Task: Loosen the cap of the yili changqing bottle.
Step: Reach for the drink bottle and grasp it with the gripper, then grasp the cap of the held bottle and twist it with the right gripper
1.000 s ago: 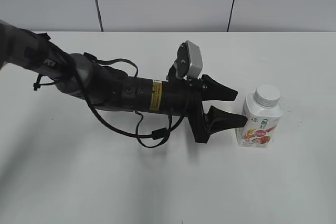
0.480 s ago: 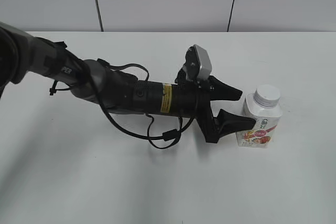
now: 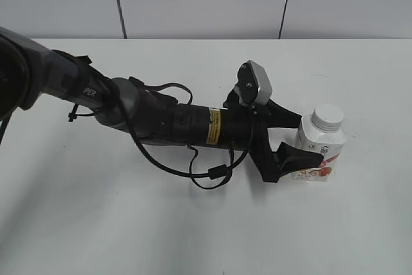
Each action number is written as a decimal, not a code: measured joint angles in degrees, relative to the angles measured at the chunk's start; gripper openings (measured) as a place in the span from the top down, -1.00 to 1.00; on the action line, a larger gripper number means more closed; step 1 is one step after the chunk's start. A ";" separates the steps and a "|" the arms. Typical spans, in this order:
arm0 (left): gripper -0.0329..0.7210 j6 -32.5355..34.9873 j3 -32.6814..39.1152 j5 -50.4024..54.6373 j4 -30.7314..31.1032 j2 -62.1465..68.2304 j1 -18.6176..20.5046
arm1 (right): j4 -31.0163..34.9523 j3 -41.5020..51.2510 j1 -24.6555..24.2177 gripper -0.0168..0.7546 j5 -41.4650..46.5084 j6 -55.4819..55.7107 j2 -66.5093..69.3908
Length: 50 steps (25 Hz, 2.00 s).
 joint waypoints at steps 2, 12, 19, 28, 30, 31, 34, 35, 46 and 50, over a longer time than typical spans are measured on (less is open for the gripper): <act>-0.60 0.00 0.00 0.31 -0.05 0.00 -0.11 | 0.39 0.00 0.00 -0.56 0.00 0.00 0.00; -0.13 0.23 0.00 1.05 -0.63 0.00 -0.29 | 0.09 0.00 0.00 -0.56 -0.02 0.00 0.00; -0.13 0.23 -0.07 1.11 -0.63 0.00 -0.29 | 1.21 -4.69 0.00 -0.56 -0.02 0.79 11.42; -0.13 0.23 -0.07 1.11 -0.63 0.00 -0.29 | 3.30 -18.71 0.00 -0.56 3.11 1.51 44.55; -0.13 0.23 -0.07 1.11 -0.63 0.00 -0.29 | 3.80 -22.49 0.00 -0.56 4.37 1.86 52.24; -0.13 0.23 -0.07 1.11 -0.63 0.00 -0.29 | 4.19 -23.95 0.00 -0.56 5.27 2.01 55.54; -0.12 0.23 -0.07 1.16 -0.63 0.00 -0.29 | 4.84 -29.32 0.00 -0.48 6.41 2.58 63.87; -0.12 0.23 -0.07 1.23 -0.63 0.00 -0.29 | 4.89 -30.70 0.00 -0.43 6.46 2.68 66.59; -0.12 0.23 -0.18 1.29 -0.57 0.00 -0.29 | 9.10 -40.83 0.00 -0.21 6.59 3.16 85.91; -0.12 0.23 -0.18 1.35 -0.52 0.00 -0.33 | 9.84 -42.02 1.06 -0.21 6.65 3.16 90.18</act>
